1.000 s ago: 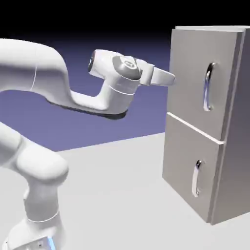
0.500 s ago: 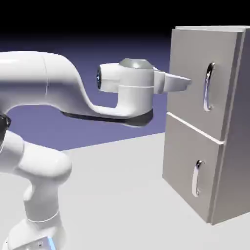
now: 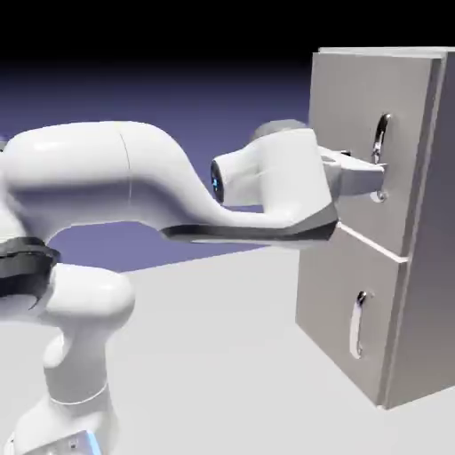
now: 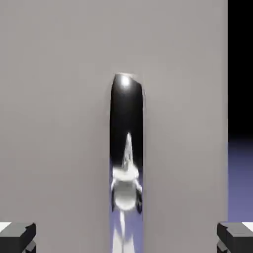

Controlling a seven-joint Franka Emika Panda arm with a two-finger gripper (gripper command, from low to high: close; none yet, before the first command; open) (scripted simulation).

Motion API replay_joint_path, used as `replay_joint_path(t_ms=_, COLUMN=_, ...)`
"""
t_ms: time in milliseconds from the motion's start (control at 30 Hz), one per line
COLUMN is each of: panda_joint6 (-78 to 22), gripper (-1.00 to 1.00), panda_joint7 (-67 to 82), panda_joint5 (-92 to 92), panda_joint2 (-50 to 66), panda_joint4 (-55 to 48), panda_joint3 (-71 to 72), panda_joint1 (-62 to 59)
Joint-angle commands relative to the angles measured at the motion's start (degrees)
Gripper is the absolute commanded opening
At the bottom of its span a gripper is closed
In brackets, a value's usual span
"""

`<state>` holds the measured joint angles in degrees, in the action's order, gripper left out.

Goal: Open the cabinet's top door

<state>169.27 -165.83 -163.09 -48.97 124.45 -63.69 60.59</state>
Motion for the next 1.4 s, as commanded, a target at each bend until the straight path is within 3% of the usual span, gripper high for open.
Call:
replay_joint_path(t_ms=0, panda_joint6=-0.3, gripper=0.00, panda_joint7=-0.2, panda_joint5=-0.2, panda_joint2=0.7, panda_joint4=-1.4, panda_joint3=-1.3, panda_joint1=2.1)
replay_joint_path(t_ms=33, panda_joint6=-0.3, gripper=0.00, panda_joint7=-0.2, panda_joint5=-0.3, panda_joint2=0.8, panda_joint4=-1.6, panda_joint3=-1.5, panda_joint1=2.3)
replay_joint_path(t_ms=67, panda_joint6=-0.3, gripper=-1.00, panda_joint7=-0.2, panda_joint5=-0.3, panda_joint2=0.8, panda_joint4=-1.6, panda_joint3=-1.5, panda_joint1=2.3)
replay_joint_path(t_ms=667, panda_joint6=-15.1, gripper=-1.00, panda_joint7=0.1, panda_joint5=20.8, panda_joint2=3.7, panda_joint4=19.6, panda_joint3=29.7, panda_joint1=-32.9)
replay_joint_path(t_ms=1233, panda_joint6=-15.2, gripper=-1.00, panda_joint7=0.1, panda_joint5=45.7, panda_joint2=-1.7, panda_joint4=29.2, panda_joint3=64.7, panda_joint1=-66.7)
replay_joint_path(t_ms=1367, panda_joint6=-18.0, gripper=-1.00, panda_joint7=5.3, panda_joint5=55.7, panda_joint2=-5.4, panda_joint4=31.8, panda_joint3=70.1, panda_joint1=-68.9)
